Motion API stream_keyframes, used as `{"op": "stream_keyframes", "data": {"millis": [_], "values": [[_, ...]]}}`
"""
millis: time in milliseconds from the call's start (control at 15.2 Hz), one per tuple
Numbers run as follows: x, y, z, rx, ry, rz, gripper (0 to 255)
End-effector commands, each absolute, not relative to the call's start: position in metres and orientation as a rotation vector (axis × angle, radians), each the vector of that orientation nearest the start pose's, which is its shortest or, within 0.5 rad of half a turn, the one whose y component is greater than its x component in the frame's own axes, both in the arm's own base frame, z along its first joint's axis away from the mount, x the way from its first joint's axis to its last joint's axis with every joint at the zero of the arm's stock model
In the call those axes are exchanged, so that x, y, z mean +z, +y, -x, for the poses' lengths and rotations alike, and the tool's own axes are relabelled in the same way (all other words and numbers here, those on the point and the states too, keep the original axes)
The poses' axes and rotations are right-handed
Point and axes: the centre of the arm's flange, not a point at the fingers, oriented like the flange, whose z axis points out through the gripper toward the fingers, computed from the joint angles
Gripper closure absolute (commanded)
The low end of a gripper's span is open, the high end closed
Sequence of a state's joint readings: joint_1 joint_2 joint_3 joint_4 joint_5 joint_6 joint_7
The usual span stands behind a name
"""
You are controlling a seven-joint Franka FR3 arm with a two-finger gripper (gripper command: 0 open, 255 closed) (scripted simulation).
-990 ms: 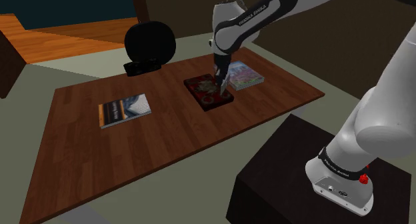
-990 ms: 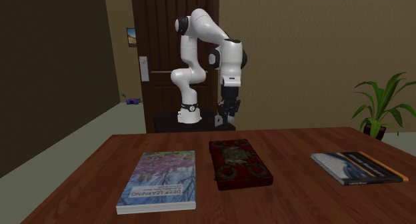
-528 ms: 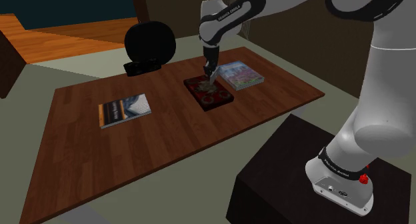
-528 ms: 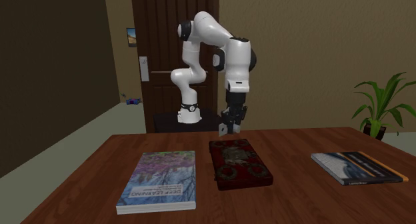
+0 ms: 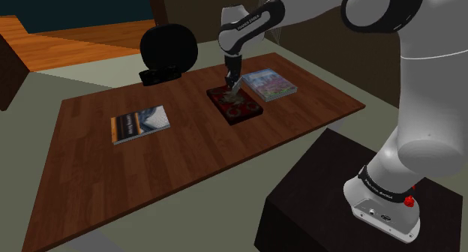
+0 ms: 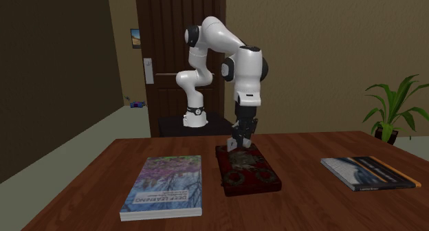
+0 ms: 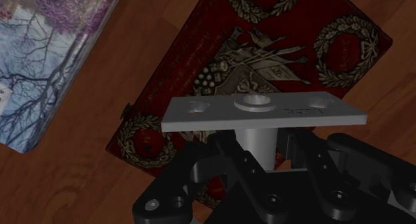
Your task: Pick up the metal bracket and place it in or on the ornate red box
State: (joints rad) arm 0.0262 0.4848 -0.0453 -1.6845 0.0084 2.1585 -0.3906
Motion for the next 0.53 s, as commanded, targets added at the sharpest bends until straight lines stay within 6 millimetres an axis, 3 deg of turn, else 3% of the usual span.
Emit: {"op": "stream_keyframes", "data": {"millis": [0,462], "values": [[0.307,-0.009,-0.672,0.020,-0.583,3.099,255],[0.277,-0.009,-0.672,0.020,-0.583,3.099,255]]}}
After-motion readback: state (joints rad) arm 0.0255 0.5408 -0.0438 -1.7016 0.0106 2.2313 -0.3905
